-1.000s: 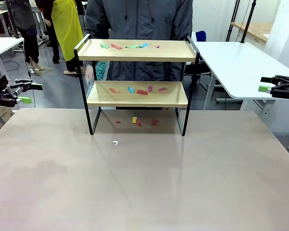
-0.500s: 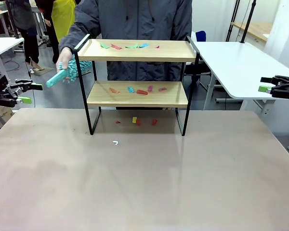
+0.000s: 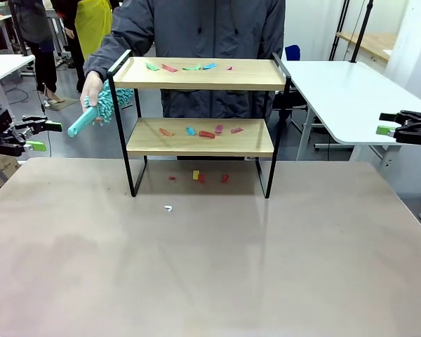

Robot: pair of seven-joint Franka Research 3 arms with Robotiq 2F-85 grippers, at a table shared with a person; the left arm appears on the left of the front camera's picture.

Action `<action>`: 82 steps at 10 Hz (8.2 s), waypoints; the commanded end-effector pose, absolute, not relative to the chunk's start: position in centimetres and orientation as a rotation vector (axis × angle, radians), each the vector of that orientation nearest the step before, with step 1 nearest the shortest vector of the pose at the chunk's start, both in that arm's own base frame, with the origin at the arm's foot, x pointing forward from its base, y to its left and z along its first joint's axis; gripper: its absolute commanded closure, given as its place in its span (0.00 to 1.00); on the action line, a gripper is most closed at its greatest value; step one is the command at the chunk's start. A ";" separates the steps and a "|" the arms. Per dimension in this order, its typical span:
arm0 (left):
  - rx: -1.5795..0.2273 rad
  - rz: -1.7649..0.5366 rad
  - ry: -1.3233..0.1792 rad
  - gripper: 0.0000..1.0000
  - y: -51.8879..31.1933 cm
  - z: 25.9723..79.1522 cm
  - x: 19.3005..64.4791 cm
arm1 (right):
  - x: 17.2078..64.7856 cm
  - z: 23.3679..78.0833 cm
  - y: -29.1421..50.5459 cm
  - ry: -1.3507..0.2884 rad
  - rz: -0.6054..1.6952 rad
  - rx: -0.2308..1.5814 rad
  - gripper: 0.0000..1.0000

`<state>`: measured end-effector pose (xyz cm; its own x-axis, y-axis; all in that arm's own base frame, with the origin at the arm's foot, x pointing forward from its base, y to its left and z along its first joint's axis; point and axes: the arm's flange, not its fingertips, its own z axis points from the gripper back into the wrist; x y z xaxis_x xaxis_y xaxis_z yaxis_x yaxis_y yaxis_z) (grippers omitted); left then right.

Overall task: Clean the shelf.
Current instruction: Pick up the Duster handed by the human, then clean the specific section of the Shelf indicated by the human with the Duster.

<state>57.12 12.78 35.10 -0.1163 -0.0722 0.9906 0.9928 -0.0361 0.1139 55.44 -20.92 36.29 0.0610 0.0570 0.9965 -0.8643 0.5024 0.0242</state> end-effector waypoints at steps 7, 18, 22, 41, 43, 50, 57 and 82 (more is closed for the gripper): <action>-1.055 -1.274 -1.197 0.00 12.4 39.5 56.3 | 55.5 37.1 -20.6 -1.327 0.805 0.785 0.00; -0.169 -0.581 -0.632 0.00 -2.4 59.1 49.9 | 55.5 37.1 -20.6 -1.327 0.805 0.785 0.00; -0.178 -0.606 -0.671 0.00 -2.8 59.2 50.1 | 55.5 37.1 -20.6 -1.327 0.805 0.785 0.00; 0.039 -0.215 -0.633 0.64 -6.8 52.9 50.0 | 55.5 37.1 -20.6 -1.327 0.805 0.785 0.00; 0.027 -0.207 -0.614 1.00 -6.8 52.8 50.0 | 55.5 37.1 -20.6 -1.327 0.805 0.785 0.00; -0.007 -0.108 -0.606 1.00 -6.4 53.2 49.6 | 55.5 37.1 -20.6 -1.327 0.805 0.785 0.00; 0.002 -0.137 -0.580 0.87 -6.5 52.3 50.0 | 55.5 37.1 -20.6 -1.327 0.805 0.785 0.00; 0.052 -1.393 0.254 0.87 -3.8 60.7 32.9 | 55.5 37.1 -20.6 -1.327 0.805 0.785 0.00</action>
<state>33.18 -3.88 60.41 0.1431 -0.9690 -0.2014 0.9783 0.1693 -0.1194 55.43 -20.83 36.48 0.0581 0.0571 0.9967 -0.8642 0.5026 0.0216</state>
